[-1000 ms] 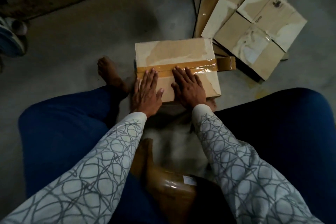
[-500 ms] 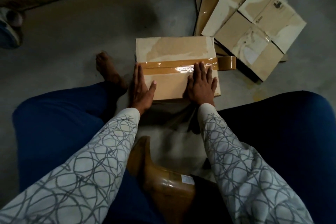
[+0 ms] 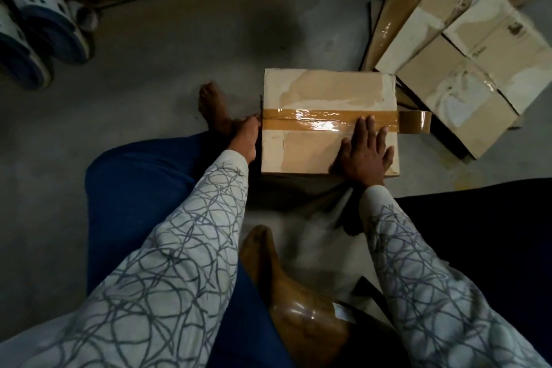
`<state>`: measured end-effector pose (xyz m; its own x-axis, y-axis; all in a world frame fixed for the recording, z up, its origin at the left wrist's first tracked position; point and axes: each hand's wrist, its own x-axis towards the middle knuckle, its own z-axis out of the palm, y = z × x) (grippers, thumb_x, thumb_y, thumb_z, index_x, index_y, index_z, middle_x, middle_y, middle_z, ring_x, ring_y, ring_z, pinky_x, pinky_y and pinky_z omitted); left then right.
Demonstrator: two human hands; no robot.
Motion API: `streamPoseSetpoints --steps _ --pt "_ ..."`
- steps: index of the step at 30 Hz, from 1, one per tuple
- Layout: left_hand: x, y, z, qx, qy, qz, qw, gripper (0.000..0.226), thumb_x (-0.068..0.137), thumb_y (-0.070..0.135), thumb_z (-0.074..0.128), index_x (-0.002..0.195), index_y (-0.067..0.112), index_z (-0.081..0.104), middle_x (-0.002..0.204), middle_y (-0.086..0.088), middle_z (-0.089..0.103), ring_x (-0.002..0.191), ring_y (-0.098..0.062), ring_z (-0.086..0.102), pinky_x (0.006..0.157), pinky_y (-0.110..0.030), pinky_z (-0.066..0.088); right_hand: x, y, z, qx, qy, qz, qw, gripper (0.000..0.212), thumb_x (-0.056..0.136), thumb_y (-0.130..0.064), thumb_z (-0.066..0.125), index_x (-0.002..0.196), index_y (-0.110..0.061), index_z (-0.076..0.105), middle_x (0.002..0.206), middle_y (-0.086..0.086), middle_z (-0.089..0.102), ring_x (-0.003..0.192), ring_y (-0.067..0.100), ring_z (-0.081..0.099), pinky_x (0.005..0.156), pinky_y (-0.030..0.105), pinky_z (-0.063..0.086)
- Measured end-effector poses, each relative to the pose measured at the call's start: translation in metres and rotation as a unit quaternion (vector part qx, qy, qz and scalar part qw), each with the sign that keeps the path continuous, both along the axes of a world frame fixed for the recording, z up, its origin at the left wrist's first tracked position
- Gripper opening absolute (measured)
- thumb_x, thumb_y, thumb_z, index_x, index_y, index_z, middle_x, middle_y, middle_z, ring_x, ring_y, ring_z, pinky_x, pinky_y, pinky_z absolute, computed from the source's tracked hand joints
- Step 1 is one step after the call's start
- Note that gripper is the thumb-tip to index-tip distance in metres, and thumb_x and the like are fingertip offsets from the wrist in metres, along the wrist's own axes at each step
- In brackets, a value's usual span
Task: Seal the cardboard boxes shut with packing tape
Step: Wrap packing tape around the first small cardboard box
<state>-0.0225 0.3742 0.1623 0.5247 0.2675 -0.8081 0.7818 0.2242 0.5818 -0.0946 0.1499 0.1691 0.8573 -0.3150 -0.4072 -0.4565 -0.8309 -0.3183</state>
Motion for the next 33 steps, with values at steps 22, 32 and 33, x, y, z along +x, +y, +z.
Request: streamPoseSetpoints --steps 22,32,33 --pt "-0.025 0.018 0.013 0.037 -0.133 0.063 0.988 0.021 0.091 -0.005 0.063 0.111 -0.009 0.067 0.113 -0.024 0.070 0.074 -0.008 0.060 0.080 -0.025 0.053 0.096 0.129 0.059 0.101 -0.102 0.274 0.951 0.049 0.095 -0.034 0.062 0.143 -0.023 0.052 0.138 0.009 0.057 0.125 0.031 0.054 0.099 0.045 0.048" --pt "-0.025 0.015 0.009 0.083 -0.166 0.092 0.978 0.023 0.092 -0.003 0.064 0.113 -0.014 0.065 0.114 -0.029 0.068 0.096 -0.027 0.064 0.091 -0.034 0.051 0.131 0.158 0.047 -0.084 -0.079 0.326 0.938 0.038 0.091 -0.046 0.067 0.116 -0.017 0.070 0.115 0.013 0.069 0.105 0.034 0.064 0.072 0.032 0.036" --pt "-0.023 0.013 0.010 0.115 -0.193 0.102 0.969 0.022 0.091 -0.006 0.063 0.109 -0.019 0.065 0.110 -0.032 0.068 0.094 -0.029 0.064 0.091 -0.037 0.052 0.130 0.159 0.045 -0.088 -0.085 0.313 0.942 0.039 0.092 -0.046 0.066 0.117 -0.017 0.070 0.115 0.014 0.069 0.106 0.035 0.064 0.073 0.033 0.036"
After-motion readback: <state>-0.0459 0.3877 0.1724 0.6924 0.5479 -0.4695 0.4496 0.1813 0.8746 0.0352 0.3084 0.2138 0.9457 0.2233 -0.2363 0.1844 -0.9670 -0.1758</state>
